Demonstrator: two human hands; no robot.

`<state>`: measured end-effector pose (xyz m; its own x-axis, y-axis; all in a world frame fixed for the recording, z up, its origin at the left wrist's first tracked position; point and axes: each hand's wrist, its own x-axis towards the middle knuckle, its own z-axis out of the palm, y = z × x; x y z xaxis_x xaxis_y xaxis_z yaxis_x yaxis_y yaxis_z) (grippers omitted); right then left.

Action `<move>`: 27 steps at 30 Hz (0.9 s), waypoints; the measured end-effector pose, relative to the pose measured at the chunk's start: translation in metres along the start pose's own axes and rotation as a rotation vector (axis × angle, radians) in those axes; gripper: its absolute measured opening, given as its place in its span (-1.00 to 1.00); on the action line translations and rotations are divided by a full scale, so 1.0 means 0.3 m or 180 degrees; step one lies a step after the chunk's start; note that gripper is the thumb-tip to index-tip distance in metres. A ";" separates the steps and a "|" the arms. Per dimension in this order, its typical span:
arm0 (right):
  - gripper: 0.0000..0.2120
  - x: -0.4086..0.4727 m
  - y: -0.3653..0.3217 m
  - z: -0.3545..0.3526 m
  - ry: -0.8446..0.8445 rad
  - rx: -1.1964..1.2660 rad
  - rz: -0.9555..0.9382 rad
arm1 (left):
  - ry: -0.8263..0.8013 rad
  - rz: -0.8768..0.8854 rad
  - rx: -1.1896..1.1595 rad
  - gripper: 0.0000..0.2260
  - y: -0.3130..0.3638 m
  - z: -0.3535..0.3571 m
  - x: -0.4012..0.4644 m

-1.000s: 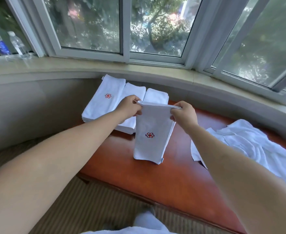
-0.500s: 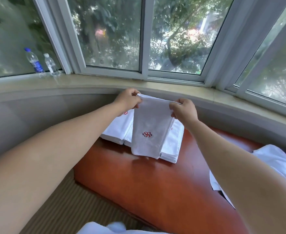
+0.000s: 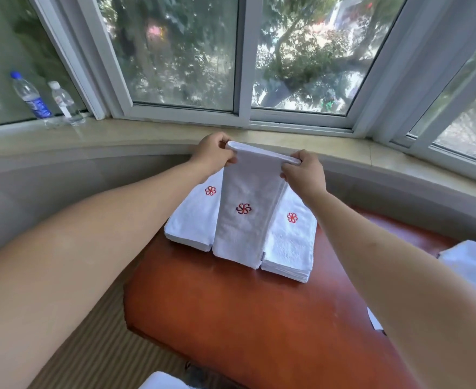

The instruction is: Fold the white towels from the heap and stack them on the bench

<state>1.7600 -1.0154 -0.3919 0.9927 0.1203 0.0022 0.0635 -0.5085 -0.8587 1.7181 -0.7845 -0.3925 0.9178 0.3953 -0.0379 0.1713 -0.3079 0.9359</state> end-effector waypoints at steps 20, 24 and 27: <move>-0.85 0.531 0.243 0.289 0.0326 -0.0498 0.0536 | -0.0668 -0.0444 -0.0308 -0.83 -0.282 0.230 0.689; -0.80 0.655 0.373 0.383 0.0035 -0.0495 0.0741 | -0.0698 -0.0677 -0.0120 -0.84 -0.414 0.296 0.800; -0.79 0.745 0.470 0.450 -0.0091 -0.0545 0.0827 | -0.0665 -0.0840 -0.0101 -0.86 -0.527 0.347 0.879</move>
<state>1.9770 -0.9451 -0.5816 0.9749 -0.0098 -0.2225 -0.1733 -0.6612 -0.7299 1.9705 -0.7217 -0.5870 0.8974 0.2708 -0.3483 0.4045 -0.1901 0.8946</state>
